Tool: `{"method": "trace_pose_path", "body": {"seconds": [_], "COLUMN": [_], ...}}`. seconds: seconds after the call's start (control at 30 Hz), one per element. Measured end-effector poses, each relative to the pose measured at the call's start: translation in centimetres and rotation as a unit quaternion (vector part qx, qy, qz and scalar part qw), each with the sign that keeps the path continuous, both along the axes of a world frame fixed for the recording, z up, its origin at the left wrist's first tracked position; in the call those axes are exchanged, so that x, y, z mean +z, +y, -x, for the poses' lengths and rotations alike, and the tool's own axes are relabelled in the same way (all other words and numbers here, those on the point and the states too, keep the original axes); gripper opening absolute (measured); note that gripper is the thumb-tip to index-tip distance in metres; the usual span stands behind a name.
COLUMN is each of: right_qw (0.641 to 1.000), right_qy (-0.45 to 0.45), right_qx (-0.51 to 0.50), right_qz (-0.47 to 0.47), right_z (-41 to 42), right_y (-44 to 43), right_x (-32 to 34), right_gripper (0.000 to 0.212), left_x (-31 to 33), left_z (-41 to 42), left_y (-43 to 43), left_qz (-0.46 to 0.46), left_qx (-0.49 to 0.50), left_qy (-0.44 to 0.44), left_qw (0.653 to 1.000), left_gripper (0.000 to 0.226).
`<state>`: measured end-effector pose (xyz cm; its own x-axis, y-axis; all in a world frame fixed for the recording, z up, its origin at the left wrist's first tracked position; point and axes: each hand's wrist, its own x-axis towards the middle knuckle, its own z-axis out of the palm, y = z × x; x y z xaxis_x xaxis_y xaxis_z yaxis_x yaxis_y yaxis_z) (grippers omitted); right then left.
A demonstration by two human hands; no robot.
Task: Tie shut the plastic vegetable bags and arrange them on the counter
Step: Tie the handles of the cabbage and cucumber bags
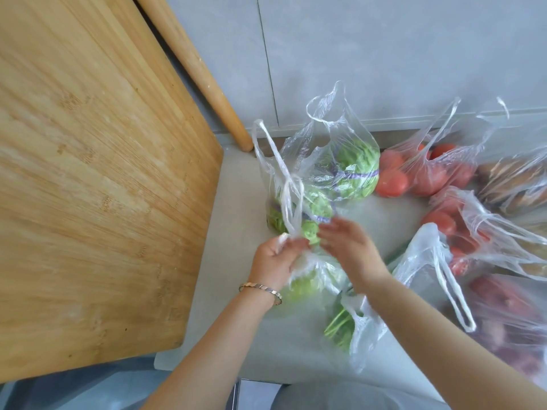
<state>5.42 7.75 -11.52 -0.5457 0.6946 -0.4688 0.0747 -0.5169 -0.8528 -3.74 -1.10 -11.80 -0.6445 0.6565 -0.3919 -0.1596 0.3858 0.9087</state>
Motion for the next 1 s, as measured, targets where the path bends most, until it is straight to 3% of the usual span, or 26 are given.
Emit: {"method": "trace_pose_path", "body": {"seconds": [0.07,0.1,0.2,0.3,0.37,0.47,0.6,0.67,0.83,0.87,0.93,1.0], "right_qw": [0.973,0.958,0.959,0.977,0.981,0.958,0.901,0.903,0.919,0.933,0.959,0.973], "right_qy": [-0.087,-0.099,-0.097,-0.078,-0.091,-0.164,-0.187,-0.144,-0.123,-0.124,-0.111,-0.102], "right_qx": [0.178,0.219,0.171,0.089,0.070,0.146,0.239,0.266,0.275,0.255,0.215,0.181], "right_qz": [-0.116,-0.156,-0.205,-0.176,-0.155,-0.184,-0.311,-0.306,-0.256,-0.221,-0.146,-0.101], "right_z": [-0.8,-1.0,-0.8,-0.2,-0.2,0.0,0.5,0.4,-0.3,-0.4,-0.7,-0.9], "right_y": [-1.9,-2.5,-3.0,-3.2,-3.6,-4.6,-5.1,-4.3,-3.7,-3.8,-4.1,-4.1], "right_x": [-1.6,-1.8,-1.9,-2.4,-3.2,-4.1,-4.2,-3.9,-3.7,-3.6,-3.8,-4.3], "right_gripper": [0.028,0.022,0.018,0.027,0.032,0.039,0.034,0.025,0.046,0.047,0.044,0.035], "left_x": [0.1,0.1,-0.2,-0.7,-0.8,-0.5,0.1,0.2,0.9,0.9,0.4,-0.2], "left_z": [0.0,0.1,-0.1,-0.3,0.2,0.9,0.5,0.8,0.8,1.0,1.8,2.4], "left_y": [-0.2,-0.2,-0.2,0.1,0.4,1.0,2.4,3.3,4.5,4.2,3.2,1.7], "left_qz": [-0.004,-0.003,-0.008,-0.021,-0.050,-0.106,-0.111,-0.097,-0.050,-0.025,0.062,0.129], "left_qx": [-0.001,-0.007,-0.013,0.049,0.141,0.209,0.154,0.122,0.024,-0.014,-0.124,-0.205], "left_qy": [0.024,0.034,0.059,0.069,-0.011,-0.116,-0.136,-0.157,-0.199,-0.167,-0.006,0.110], "left_qw": [1.000,0.999,0.998,0.996,0.989,0.965,0.972,0.975,0.979,0.986,0.990,0.964], "left_gripper": [0.022,0.020,0.021,0.023,0.026,0.035,0.036,0.036,0.035,0.031,0.023,0.033]}}
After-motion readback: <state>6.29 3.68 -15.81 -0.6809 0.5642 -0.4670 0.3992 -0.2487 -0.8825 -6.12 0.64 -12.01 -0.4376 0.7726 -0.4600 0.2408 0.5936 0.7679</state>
